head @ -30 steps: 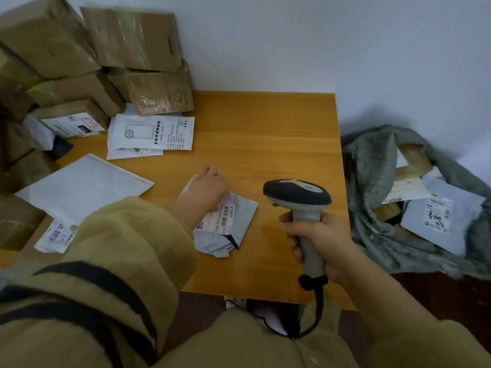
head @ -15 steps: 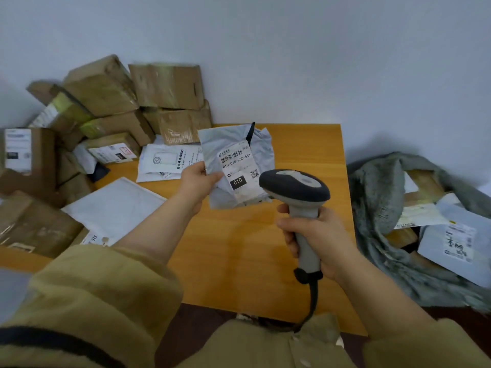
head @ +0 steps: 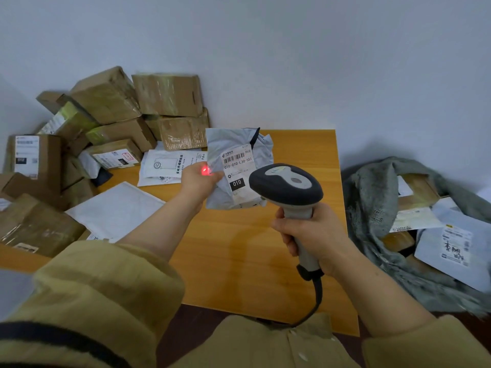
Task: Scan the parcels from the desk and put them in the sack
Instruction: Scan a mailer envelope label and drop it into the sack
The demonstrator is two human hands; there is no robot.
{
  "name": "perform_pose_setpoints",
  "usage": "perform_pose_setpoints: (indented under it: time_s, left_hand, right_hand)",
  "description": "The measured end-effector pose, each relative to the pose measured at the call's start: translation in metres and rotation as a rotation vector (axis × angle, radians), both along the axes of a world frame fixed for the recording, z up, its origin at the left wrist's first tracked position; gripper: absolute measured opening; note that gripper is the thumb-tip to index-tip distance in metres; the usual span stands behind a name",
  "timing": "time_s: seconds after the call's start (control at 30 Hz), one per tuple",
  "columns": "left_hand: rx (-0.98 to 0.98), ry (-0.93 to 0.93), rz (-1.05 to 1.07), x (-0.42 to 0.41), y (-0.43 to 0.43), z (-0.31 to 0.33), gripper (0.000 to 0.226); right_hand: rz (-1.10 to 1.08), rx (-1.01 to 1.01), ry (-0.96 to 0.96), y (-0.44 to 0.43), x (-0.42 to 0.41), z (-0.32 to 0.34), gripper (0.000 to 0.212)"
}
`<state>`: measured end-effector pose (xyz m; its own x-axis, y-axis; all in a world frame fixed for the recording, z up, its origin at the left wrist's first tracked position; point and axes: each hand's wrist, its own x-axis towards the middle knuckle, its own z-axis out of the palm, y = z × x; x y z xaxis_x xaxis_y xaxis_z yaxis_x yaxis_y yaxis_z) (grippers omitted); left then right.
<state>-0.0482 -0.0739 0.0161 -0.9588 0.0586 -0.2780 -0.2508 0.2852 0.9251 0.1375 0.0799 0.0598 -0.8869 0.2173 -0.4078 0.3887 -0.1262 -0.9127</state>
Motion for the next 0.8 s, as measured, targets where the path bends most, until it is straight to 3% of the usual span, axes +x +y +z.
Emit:
perform_pose_setpoints:
  time_s: [0.47,0.8]
  left_hand:
    - [0.01,-0.008,-0.015,0.0,0.01,0.004,0.011]
    - [0.026,-0.009,-0.034,0.001,0.014,0.006,0.024]
  right_hand:
    - [-0.035,0.017,0.016,0.007,0.005,0.001,0.012]
    - [-0.051,0.02,0.018,0.01,0.005,-0.001,0.011]
